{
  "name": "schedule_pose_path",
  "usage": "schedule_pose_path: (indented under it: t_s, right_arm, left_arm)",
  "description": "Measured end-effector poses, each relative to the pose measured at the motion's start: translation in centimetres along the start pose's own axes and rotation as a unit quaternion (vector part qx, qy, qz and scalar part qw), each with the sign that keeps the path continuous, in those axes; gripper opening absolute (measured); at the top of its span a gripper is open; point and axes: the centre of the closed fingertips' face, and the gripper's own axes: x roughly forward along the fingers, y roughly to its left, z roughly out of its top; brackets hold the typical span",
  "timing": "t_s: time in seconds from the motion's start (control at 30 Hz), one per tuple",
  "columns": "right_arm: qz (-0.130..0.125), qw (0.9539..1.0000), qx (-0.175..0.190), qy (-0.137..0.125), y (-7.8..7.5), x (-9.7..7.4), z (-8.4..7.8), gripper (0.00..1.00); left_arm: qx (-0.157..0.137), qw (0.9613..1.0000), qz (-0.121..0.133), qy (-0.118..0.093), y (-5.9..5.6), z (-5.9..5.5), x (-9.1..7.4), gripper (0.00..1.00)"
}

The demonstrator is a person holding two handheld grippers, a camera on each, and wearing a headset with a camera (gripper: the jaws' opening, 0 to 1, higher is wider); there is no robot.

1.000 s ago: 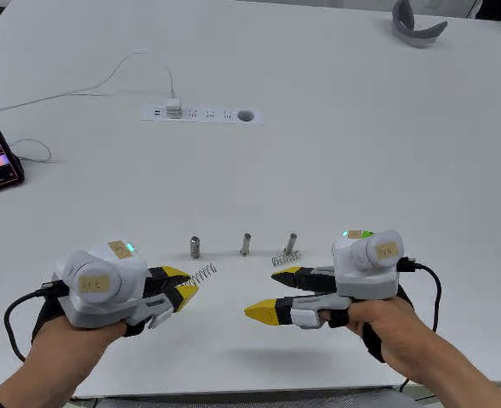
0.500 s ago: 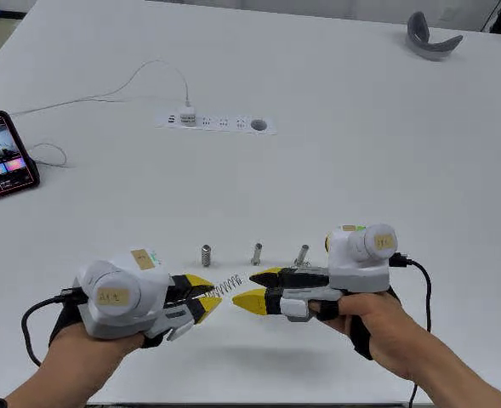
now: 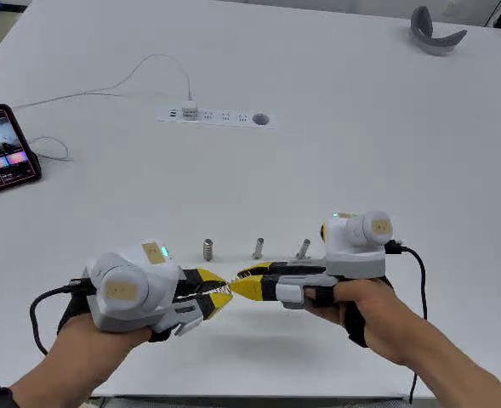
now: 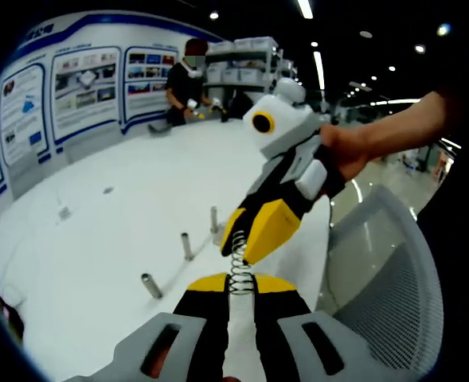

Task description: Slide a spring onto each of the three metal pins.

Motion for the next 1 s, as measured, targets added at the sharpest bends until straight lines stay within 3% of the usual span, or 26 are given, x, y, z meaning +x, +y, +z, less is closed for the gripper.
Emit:
schedule_pose_path:
  t_s: [0.57, 0.87, 1.0]
  right_arm:
    - [0.021, 0.9995, -0.014, 0.018, 1.3, -0.3, 0.4, 0.12]
    - [0.011, 0.9972, -0.053, 0.052, 1.4, -0.5, 0.7, 0.12]
    - [0.005, 0.9939, -0.080, 0.077, 1.4, -0.6, 0.6, 0.12]
  left_arm:
    - [0.007, 0.9998, -0.016, 0.004, -0.4, 0.0, 0.3, 0.10]
    - [0.001, 0.9997, -0.022, -0.004, -0.4, 0.4, 0.6, 0.09]
    - [0.003, 0.9995, -0.030, -0.007, -0.6, 0.5, 0.7, 0.09]
